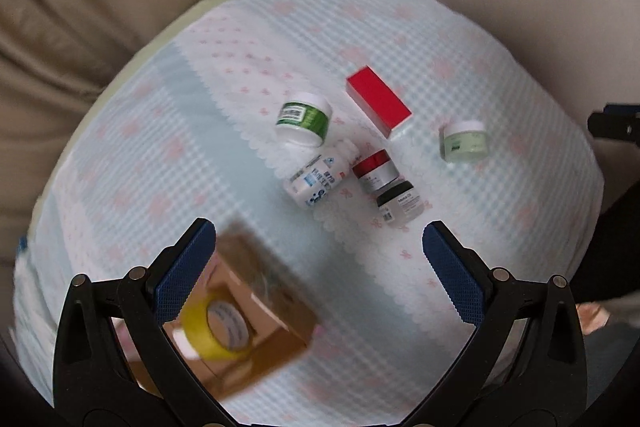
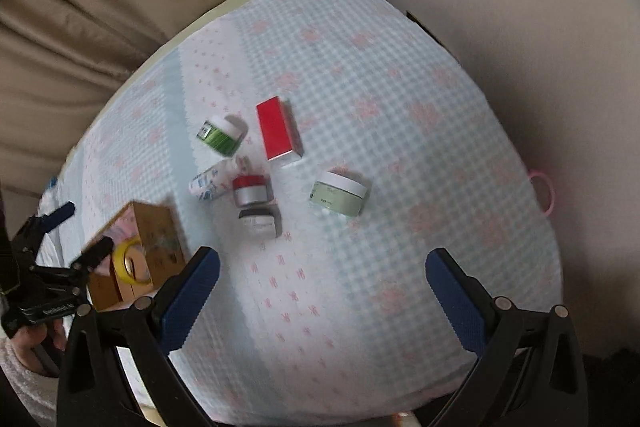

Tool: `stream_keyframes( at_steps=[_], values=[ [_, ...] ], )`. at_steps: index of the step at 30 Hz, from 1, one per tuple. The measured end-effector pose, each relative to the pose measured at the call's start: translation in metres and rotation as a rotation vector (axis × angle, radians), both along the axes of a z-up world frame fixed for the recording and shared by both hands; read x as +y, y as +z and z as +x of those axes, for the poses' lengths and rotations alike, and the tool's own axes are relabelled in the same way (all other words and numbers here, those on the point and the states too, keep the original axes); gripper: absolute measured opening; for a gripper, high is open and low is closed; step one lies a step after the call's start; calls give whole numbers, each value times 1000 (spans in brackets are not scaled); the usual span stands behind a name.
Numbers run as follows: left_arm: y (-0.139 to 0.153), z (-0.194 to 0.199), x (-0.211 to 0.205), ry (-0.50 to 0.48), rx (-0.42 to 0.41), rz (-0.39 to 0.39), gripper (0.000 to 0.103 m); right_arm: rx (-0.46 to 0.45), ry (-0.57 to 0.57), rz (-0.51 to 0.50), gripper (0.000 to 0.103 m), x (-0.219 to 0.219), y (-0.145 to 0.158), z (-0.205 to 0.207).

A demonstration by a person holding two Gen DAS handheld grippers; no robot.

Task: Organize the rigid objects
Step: 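Grasp the white vitamin bottle with the left tool while the right tool grasps the pale green jar, then carry the bottle and jar over the box and open both tools to drop them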

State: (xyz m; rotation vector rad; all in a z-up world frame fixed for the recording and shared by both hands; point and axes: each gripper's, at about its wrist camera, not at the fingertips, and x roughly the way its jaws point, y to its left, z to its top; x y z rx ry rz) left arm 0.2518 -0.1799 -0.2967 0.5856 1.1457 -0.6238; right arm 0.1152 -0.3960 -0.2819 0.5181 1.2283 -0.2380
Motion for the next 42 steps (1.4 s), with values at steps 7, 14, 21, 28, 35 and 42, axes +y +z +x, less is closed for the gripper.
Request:
stream_keyframes(
  at_steps=[7,14,21,28,35,42],
  values=[
    [-66,40,-30,-179,106,89,103,38,-138,100,103,-13,-52,21],
    [-139,72,-47,-289,222,146,99,118,-238,153,103,-16,-120,47],
    [-198,88,-60,-409,295,236,82,171,-308,177,101,-20,-176,62],
    [-218,88,-72,-476,290,274,78,220,-362,183,91,-25,-206,70],
    [-221,81,-81,-521,260,305,53,241,-380,206,68,-27,-216,84],
    [-217,79,-79,-505,239,302,52,247,-364,180,68,-22,-216,90]
  ],
)
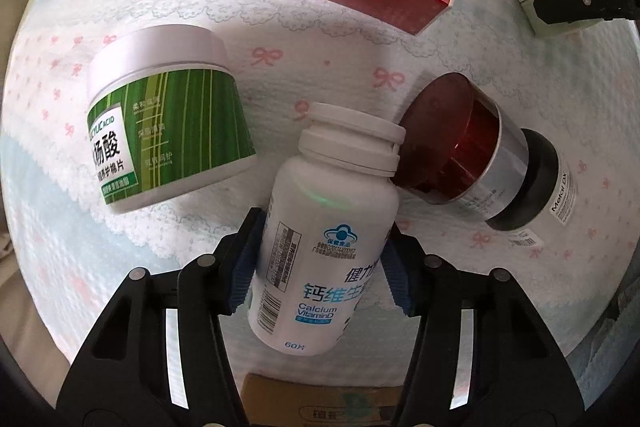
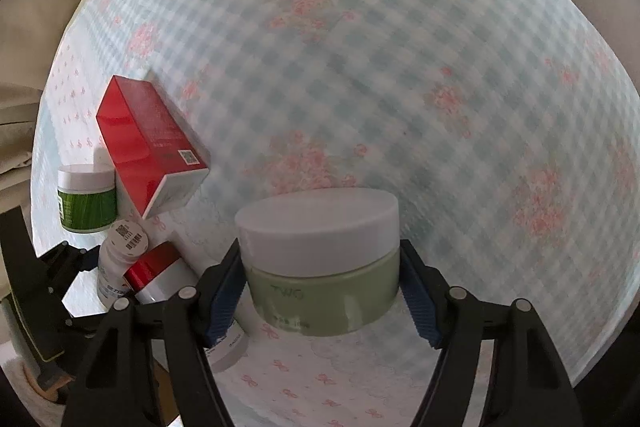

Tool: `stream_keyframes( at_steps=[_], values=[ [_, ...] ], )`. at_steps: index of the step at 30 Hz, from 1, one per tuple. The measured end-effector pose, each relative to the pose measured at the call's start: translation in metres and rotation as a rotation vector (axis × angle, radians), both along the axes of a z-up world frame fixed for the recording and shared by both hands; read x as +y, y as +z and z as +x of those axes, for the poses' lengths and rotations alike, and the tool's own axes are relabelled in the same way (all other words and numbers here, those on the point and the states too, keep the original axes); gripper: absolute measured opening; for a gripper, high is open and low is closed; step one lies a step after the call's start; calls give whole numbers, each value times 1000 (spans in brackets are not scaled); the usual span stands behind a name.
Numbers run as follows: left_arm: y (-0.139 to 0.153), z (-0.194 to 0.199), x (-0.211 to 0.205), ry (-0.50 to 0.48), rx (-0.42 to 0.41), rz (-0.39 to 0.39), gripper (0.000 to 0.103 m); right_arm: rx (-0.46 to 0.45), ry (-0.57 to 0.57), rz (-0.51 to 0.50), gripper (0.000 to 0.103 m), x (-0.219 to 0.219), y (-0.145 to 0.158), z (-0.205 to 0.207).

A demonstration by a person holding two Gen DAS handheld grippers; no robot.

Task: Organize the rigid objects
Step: 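Carry the bottle and jar over the box and open both tools to drop them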

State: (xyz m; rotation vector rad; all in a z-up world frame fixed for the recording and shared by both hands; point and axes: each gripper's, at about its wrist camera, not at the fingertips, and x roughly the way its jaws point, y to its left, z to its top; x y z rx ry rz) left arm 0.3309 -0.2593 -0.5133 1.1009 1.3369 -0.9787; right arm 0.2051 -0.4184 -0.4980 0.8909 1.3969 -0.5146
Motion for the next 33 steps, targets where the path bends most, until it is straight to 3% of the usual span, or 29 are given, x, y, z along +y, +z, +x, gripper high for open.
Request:
stream_keyframes(
  at_steps=[10,18,22,29,33],
  values=[
    [43,6,16,116,-42,-43,52,-58,80,-47,66,3,30,-9],
    [115,-4,44,304,-86,-151,52,-134,124,-48,66,13,64,-37],
    [156,-32,51,435,-99,-231,52,-181,159,-70,66,22,99,-46],
    [234,-58,110,714,-126,-411,52,-288,273,-122,66,44,183,-51],
    [272,-77,153,846,-169,-475,52,-345,379,-150,66,66,231,-48]
  ],
)
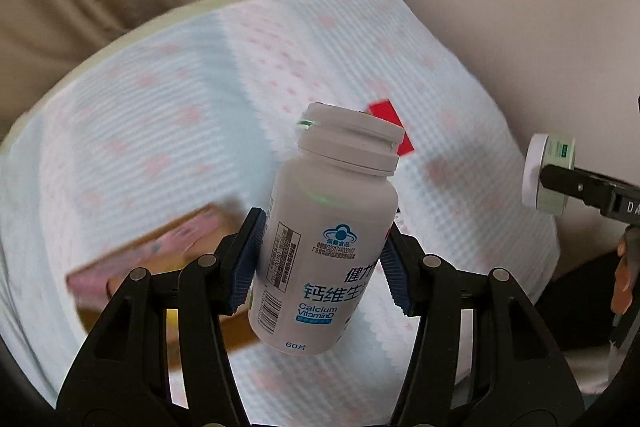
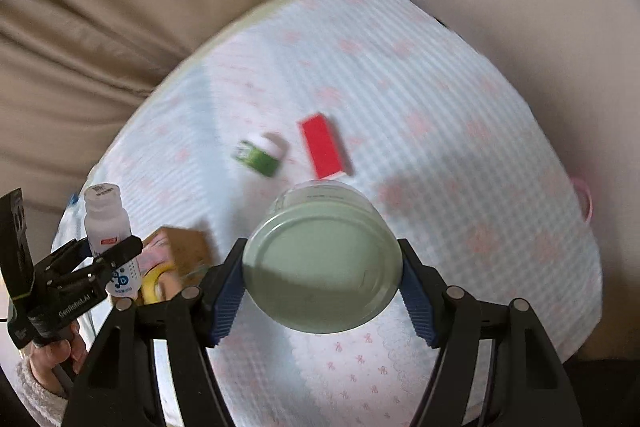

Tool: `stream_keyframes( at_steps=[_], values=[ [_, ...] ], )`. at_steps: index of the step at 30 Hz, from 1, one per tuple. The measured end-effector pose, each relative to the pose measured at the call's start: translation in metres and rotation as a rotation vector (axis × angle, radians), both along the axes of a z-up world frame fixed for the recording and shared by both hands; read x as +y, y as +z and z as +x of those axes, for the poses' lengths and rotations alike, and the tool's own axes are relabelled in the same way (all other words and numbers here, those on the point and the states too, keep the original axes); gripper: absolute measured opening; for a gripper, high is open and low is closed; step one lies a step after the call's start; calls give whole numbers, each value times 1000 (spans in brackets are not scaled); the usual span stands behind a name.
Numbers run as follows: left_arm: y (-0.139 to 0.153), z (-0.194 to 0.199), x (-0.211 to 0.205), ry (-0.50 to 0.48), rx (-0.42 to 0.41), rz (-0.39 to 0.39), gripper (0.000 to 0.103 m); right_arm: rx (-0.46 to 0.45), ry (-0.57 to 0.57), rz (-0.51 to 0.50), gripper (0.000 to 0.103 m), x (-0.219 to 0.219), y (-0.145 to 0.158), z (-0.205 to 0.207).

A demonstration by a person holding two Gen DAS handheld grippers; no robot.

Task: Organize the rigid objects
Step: 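Carry the bottle and jar over the box and open both tools to drop them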

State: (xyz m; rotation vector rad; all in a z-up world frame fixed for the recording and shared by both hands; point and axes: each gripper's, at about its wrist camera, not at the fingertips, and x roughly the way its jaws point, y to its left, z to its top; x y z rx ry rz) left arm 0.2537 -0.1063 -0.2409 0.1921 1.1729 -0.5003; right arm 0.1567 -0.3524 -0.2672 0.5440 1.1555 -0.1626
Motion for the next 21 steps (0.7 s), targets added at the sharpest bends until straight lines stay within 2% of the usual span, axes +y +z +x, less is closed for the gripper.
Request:
stream_keyframes(
  at_steps=[4,10,16,21],
  values=[
    [33,-22,55,121,-44,-5,52,-60,123,-13,66,35,40,7],
    [49,-38,144,257,-76,28,52,-123,283,13,66,106,68,23],
    [47,-47,227,328,-74,39,52,-127,377,48,66,182,63,34],
    [21,-37,282,334,-31,47,52,-99,411,26,66,243,46,39]
  ],
)
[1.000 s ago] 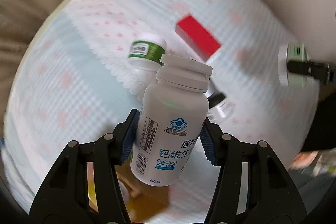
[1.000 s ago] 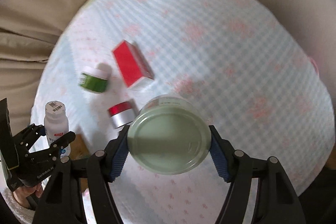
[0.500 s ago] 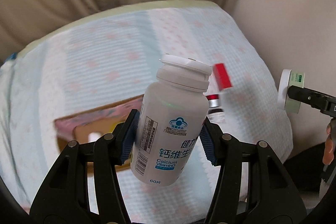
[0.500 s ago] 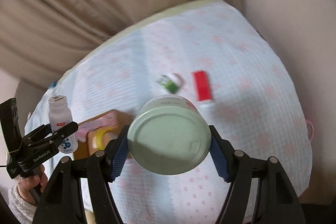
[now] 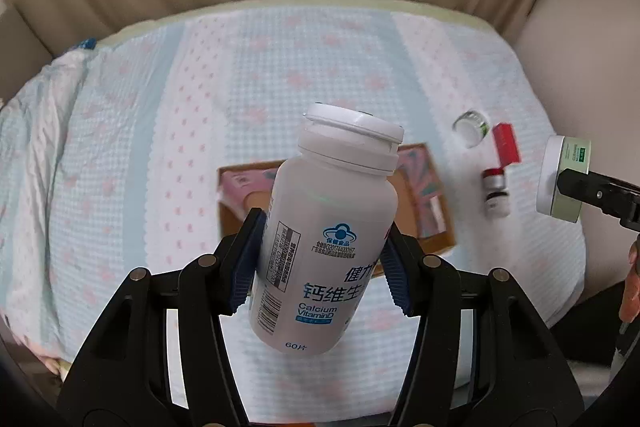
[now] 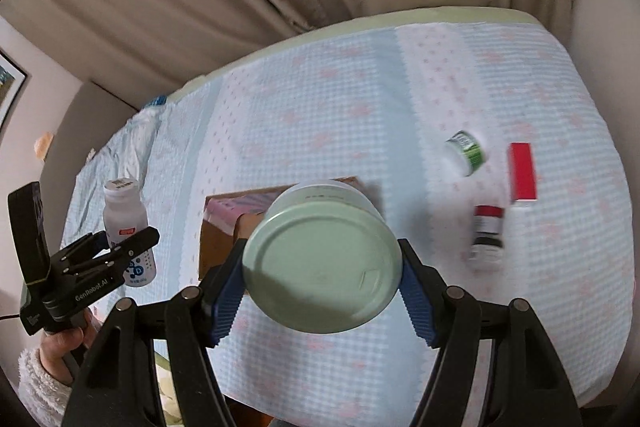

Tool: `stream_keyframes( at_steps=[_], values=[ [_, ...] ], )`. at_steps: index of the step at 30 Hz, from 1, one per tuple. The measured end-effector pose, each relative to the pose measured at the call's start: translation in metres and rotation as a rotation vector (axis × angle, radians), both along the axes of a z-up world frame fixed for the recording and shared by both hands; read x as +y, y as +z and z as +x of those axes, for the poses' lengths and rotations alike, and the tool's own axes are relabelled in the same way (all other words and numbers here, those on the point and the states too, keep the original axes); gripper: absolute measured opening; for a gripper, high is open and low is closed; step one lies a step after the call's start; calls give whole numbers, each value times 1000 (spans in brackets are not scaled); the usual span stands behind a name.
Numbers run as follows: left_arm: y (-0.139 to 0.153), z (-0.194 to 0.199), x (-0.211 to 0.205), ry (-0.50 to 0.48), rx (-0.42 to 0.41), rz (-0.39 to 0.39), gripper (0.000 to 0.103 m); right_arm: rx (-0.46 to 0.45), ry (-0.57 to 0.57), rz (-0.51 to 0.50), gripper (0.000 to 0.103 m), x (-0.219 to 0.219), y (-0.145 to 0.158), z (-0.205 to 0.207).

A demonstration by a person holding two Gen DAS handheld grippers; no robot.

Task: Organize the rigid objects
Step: 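Carry the bottle and jar over the box and open both tools to drop them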

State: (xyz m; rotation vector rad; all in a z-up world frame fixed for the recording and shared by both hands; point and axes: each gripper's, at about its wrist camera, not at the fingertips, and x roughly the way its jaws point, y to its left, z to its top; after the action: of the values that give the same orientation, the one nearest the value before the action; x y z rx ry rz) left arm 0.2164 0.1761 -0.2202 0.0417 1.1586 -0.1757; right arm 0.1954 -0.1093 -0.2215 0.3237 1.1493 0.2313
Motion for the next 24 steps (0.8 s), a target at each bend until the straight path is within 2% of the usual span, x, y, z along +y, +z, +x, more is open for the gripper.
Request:
stream_keyframes(
  at_steps=[5,12,20,24],
  values=[
    [-46,18,34,-65,58,11,52,62,-25,-29,66,48,-30,11],
    [-114,50,50,-148,172,12,52,172,-124,-58,66,86,-81,26],
    [-174,80,47,-166,263,14,52,271,-155,-148,66,97,-129,36],
    [-195,87,35,-205,281,26,52,295,-129,-190,66,95,-152,41]
  ],
)
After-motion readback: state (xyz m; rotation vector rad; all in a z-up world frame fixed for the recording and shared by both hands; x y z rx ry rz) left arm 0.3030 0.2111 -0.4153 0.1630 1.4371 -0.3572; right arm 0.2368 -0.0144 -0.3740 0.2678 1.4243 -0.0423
